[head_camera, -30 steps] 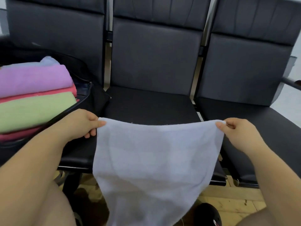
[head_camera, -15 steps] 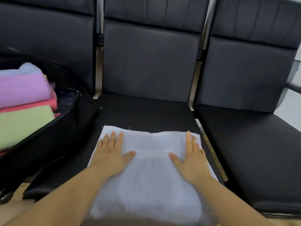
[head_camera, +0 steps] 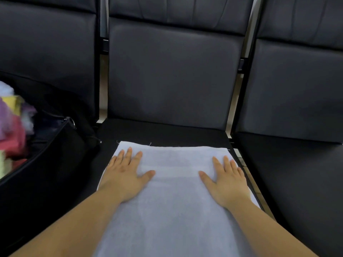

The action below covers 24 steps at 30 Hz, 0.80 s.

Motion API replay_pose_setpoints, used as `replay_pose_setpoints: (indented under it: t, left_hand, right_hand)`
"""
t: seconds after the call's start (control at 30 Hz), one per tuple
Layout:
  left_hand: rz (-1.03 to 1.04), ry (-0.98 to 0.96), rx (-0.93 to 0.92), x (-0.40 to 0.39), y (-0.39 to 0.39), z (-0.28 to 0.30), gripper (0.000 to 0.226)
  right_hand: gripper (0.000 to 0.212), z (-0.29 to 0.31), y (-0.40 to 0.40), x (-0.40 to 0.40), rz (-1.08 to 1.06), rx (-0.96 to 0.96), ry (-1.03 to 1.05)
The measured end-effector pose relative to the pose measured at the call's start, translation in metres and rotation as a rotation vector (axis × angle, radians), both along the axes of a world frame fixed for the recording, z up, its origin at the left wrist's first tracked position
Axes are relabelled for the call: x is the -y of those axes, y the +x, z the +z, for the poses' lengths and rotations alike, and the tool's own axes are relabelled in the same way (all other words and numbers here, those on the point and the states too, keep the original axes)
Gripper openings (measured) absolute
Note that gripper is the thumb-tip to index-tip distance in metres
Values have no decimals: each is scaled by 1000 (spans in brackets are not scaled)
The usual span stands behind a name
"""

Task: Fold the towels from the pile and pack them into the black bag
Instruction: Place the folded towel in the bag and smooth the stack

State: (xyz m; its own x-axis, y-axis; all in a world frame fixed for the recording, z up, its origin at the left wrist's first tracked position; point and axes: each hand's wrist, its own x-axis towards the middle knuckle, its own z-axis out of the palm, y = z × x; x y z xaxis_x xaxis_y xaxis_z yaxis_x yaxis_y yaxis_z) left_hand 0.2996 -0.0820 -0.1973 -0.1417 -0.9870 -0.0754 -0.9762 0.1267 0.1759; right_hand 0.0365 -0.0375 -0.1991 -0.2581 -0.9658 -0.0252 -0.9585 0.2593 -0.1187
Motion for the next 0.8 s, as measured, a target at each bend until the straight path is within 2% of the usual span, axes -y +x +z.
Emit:
replay_pose_setpoints:
  t: [0.33,0.4,0.47,0.5,0.6,0.7,0.8]
  left_hand:
    - [-51,-79,-41,89,-17,-5,78]
    - [-36,-304,-119,98,-19,-10,70]
    - [3,-632,-191,102,-21,-12,43]
    - [38,-653,-203,102,-21,-10,32]
    - [93,-419,-130,101,-22,-9,36]
    - [21,-315,-156,97,-17,-9,36]
    - [-36,-161,-102,77,-11,4,36]
  right_hand:
    - [73,-4,-15,71,-34,2,-98]
    - [67,-6,-14,78,-54,-9,-288]
    - [61,-5,-12,79,-64,-26,-508]
    - [55,-2,-12,79,-62,4,-486]
    - [46,1,-14,79,-64,102,-258]
    - [57,7,-14,73,-5,121,-147]
    - [65,20,-11,55,28,88,-3]
